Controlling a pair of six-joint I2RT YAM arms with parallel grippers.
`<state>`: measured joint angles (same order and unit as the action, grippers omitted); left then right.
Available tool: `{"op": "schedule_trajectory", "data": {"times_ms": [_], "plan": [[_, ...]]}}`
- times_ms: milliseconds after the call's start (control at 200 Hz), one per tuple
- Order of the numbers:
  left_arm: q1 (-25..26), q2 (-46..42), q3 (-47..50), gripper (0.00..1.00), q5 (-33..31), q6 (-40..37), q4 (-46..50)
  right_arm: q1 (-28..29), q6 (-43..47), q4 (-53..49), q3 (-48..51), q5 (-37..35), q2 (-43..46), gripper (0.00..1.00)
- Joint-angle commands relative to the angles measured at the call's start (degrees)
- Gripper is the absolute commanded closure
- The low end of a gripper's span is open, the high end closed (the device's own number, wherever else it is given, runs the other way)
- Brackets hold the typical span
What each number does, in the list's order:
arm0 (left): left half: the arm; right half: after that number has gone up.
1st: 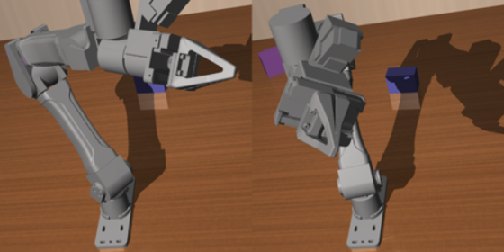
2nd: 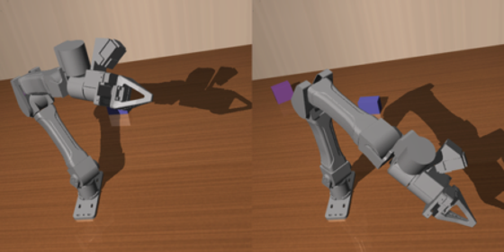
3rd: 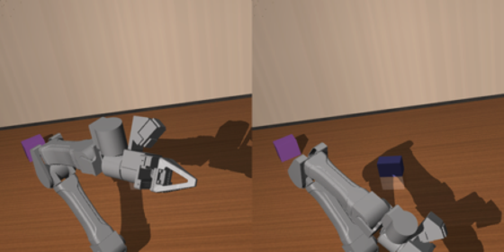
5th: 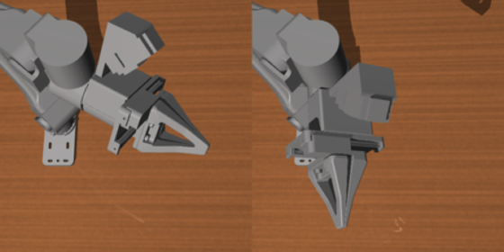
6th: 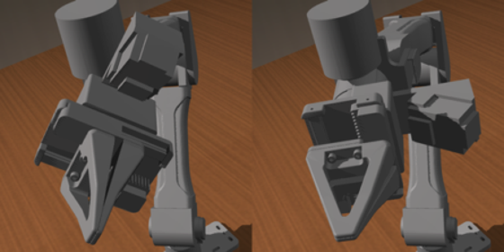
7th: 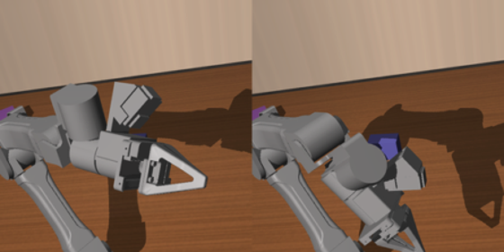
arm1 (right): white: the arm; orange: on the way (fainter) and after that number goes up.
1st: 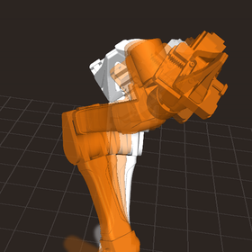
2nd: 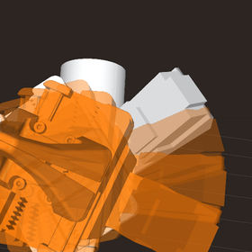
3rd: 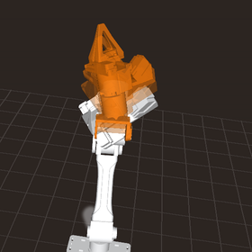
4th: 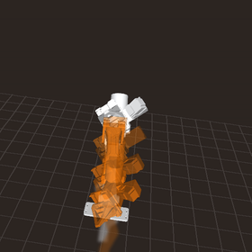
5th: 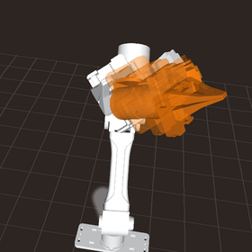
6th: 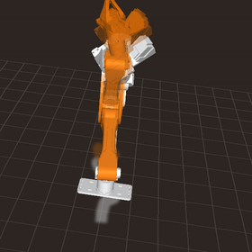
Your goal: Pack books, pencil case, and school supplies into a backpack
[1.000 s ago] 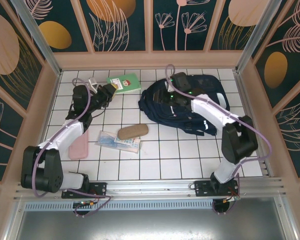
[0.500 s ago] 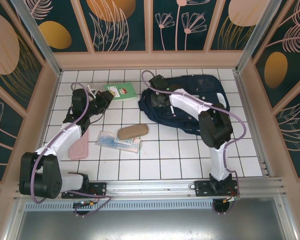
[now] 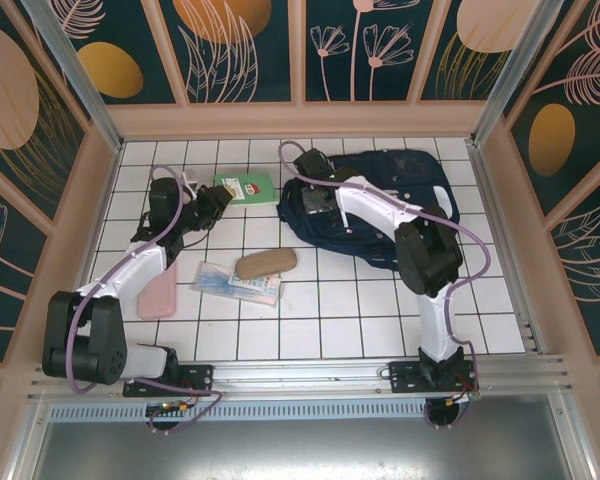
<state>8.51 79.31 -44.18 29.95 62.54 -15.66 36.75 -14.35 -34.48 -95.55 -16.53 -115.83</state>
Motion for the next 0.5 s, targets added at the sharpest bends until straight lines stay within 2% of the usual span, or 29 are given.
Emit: {"op": "schedule_trajectory", "data": {"times_ms": [0, 185, 280, 495], "plan": [[-0.2, 2.18, -2.97, 1.0, 3.46, -0.42, -5.6, -0.93, -1.06, -0.37, -4.3, -2.2, 7.72, 1.0], [1.06, 7.01, -4.65, 1.0, 5.4, 1.32, -9.16, -3.71, -3.51, -1.43, -6.01, 0.87, 12.64, 1.0], [3.49, 9.22, -5.6, 1.0, 5.72, 2.29, -11.06, -5.08, -4.73, 0.01, -5.12, 6.11, 15.62, 1.0], [11.03, 15.92, -10.54, 1.0, 3.21, 4.04, -15.12, -14.1, -8.66, 6.29, 0.46, 21.56, 22.91, 1.0]]}}
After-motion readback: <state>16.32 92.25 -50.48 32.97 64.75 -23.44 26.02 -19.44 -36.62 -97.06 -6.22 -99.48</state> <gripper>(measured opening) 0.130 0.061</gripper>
